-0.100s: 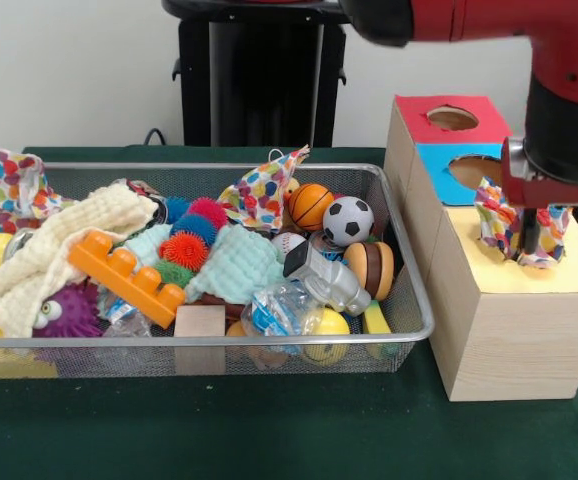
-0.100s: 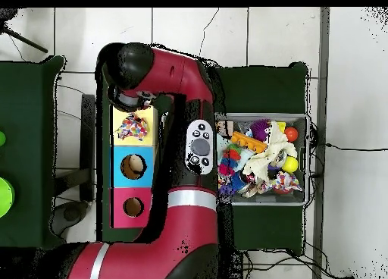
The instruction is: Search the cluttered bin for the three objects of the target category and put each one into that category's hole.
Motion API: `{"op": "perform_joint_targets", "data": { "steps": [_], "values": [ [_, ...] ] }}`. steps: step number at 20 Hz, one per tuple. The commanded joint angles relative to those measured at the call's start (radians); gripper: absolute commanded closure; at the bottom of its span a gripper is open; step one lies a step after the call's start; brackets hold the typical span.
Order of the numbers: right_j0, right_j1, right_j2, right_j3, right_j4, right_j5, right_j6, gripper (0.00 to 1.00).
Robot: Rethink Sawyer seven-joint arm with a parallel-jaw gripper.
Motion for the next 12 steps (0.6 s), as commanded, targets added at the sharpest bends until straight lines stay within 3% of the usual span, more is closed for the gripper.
{"op": "perform_joint_targets", "data": {
  "steps": [1,12],
  "values": [
    [-0.044,-0.05,0.016,0.032,0.027,0.028,0.27,0.0],
    [-0.062,-0.097,0.041,0.124,0.032,-0.01,0.226,0.0]
  ]
}}
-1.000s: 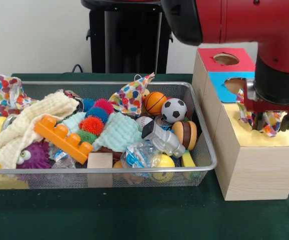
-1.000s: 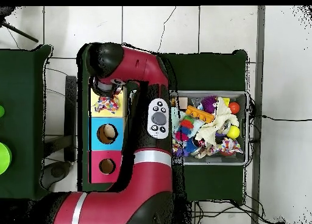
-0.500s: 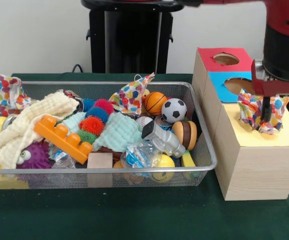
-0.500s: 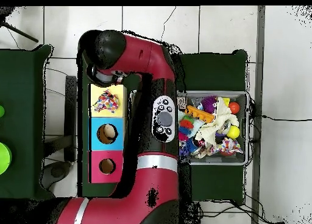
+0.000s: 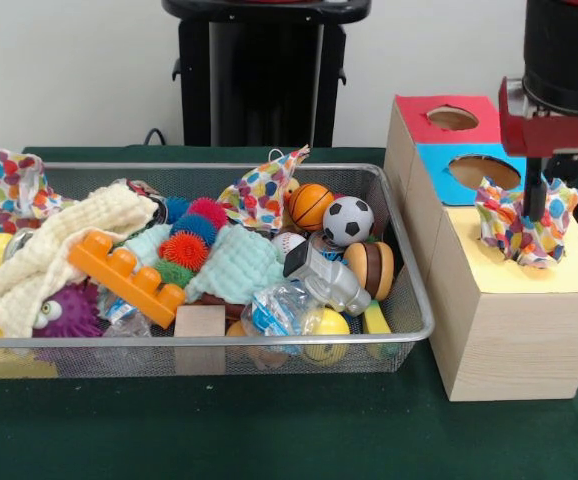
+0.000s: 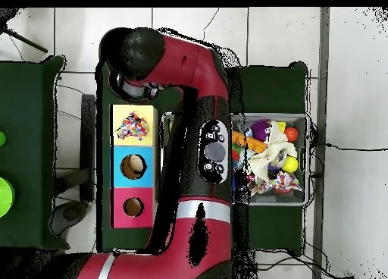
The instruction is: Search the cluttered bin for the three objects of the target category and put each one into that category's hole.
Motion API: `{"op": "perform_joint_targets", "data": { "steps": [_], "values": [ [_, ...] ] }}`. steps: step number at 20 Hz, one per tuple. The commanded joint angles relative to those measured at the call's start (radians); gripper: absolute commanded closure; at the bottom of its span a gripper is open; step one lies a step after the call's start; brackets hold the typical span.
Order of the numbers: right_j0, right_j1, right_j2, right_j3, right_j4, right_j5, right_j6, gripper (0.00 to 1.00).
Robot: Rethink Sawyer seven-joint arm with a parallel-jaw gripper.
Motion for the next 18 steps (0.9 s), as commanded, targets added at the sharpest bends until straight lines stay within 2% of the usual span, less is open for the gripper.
{"op": "perform_joint_targets", "data": {
  "steps": [1,7,18],
  "values": [
    [-0.036,-0.039,0.044,0.134,0.031,-0.011,0.223,0.0],
    [-0.036,-0.082,0.057,0.227,0.044,-0.061,0.191,0.0],
    [-0.029,-0.114,0.062,0.29,0.063,-0.06,0.177,0.0]
  ]
}}
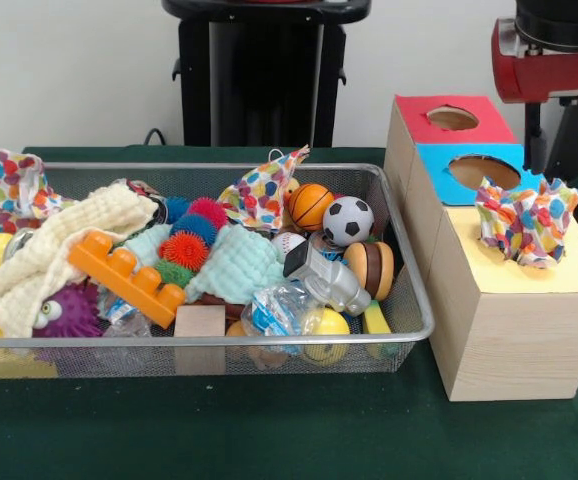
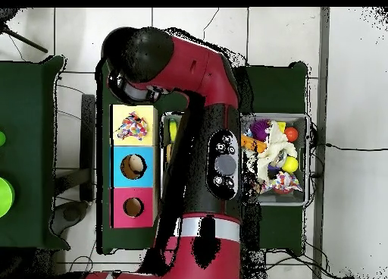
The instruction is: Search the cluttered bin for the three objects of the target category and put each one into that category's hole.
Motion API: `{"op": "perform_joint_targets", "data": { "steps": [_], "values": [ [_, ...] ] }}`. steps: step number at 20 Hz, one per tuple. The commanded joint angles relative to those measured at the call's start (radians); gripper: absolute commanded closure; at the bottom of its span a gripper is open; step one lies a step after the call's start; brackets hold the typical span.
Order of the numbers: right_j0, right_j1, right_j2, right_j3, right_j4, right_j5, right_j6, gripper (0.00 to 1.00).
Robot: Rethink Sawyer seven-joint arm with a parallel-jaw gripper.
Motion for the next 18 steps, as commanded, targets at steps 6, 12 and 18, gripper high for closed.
{"op": "perform_joint_targets", "data": {
  "steps": [6,12,18],
  "values": [
    [-0.01,-0.045,0.062,0.234,0.024,-0.082,0.162,0.0],
    [-0.01,-0.06,0.068,0.272,0.023,-0.112,0.149,0.0],
    [-0.012,-0.066,0.075,0.288,0.023,-0.112,0.145,0.0]
  ]
}}
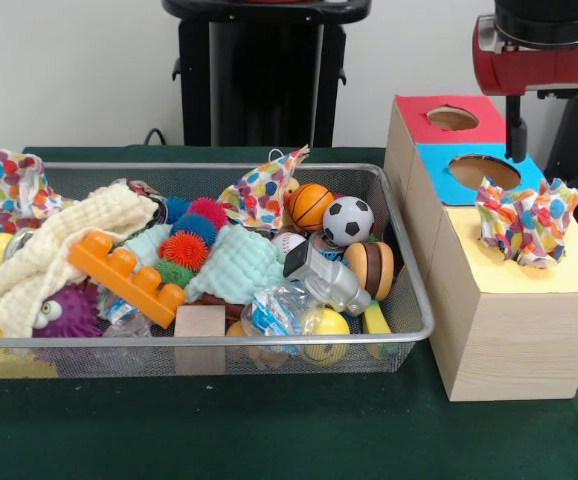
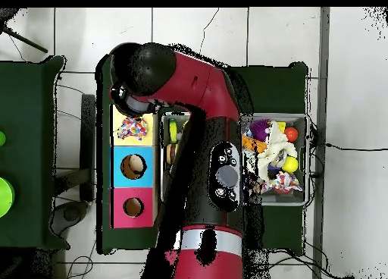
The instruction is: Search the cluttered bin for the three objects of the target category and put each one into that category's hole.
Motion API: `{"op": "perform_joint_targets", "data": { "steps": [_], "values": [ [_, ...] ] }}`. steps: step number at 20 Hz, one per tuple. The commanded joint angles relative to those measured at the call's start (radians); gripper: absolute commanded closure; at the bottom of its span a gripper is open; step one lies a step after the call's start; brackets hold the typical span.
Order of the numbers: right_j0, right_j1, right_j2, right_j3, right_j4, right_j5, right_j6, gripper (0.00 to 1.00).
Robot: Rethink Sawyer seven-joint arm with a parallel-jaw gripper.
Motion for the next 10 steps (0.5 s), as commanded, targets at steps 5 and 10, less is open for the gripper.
{"op": "perform_joint_targets", "data": {
  "steps": [5,10],
  "values": [
    [-0.014,-0.008,0.075,0.15,0.021,-0.063,0.157,0.0],
    [-0.014,-0.006,0.075,0.146,0.017,-0.06,0.155,0.0]
  ]
}}
